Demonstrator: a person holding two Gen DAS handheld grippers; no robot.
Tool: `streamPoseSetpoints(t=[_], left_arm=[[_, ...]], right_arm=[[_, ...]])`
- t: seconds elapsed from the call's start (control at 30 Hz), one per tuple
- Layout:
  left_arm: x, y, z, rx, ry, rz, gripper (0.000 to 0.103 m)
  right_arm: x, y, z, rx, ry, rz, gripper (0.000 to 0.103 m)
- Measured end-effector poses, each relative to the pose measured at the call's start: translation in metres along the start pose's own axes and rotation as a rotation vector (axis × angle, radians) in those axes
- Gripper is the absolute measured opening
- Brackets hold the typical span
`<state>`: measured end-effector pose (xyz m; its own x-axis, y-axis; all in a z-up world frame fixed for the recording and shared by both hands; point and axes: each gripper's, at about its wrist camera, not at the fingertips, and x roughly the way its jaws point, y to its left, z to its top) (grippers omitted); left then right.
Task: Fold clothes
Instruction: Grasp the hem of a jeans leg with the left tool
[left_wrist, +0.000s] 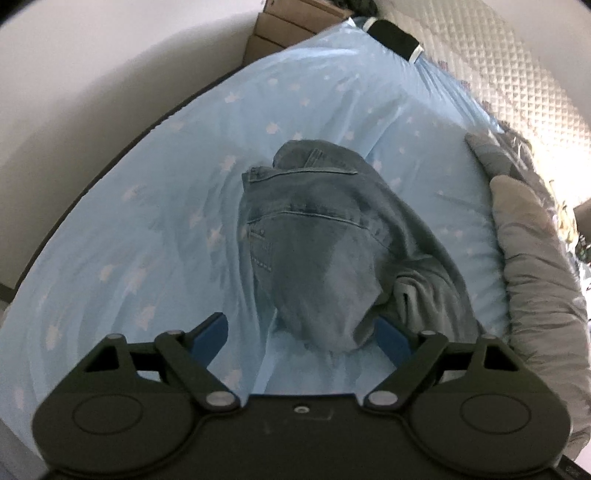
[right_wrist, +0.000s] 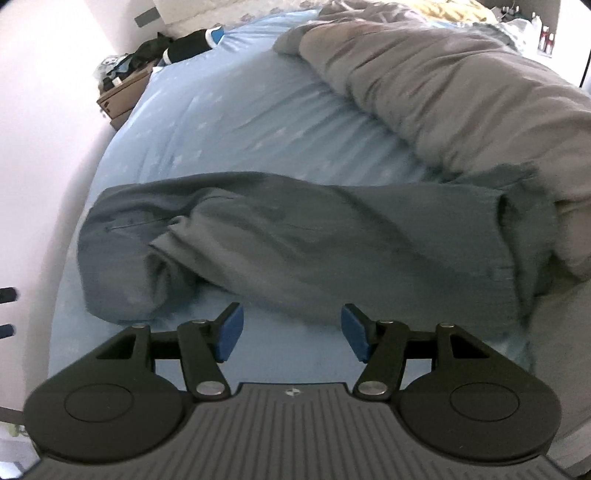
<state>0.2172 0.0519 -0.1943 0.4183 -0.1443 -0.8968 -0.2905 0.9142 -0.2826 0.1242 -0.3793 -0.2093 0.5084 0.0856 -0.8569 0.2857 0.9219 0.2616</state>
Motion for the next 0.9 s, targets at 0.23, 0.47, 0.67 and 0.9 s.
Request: streamPoseSetpoints(t=[0.23,0.47,0.67,0.9], left_arm=[[0.038,0.005,0.022,0.020,0.049,0.043,0.082],[0.117,0.017,0.028,0.013,0.154,-0.015,0.063],[0.173,0.019,0.022,-0.004,0.155,-0.038,0.063],[0.179,0.032,0.009,-0.163,0.071,-0.111,0.043]], right_arm=[[0.023,0.036,-0.003,0.002,0.094,-0.001,0.062],[0.039,0.053,-0.005,-0.021,0.167,-0.018,0.062],[0.035,0.058,-0.012,-0.049,0.207,-0.040,0.062],[0.021,0.039,-0.023,-0.002,0.212,-0.048,0.062]])
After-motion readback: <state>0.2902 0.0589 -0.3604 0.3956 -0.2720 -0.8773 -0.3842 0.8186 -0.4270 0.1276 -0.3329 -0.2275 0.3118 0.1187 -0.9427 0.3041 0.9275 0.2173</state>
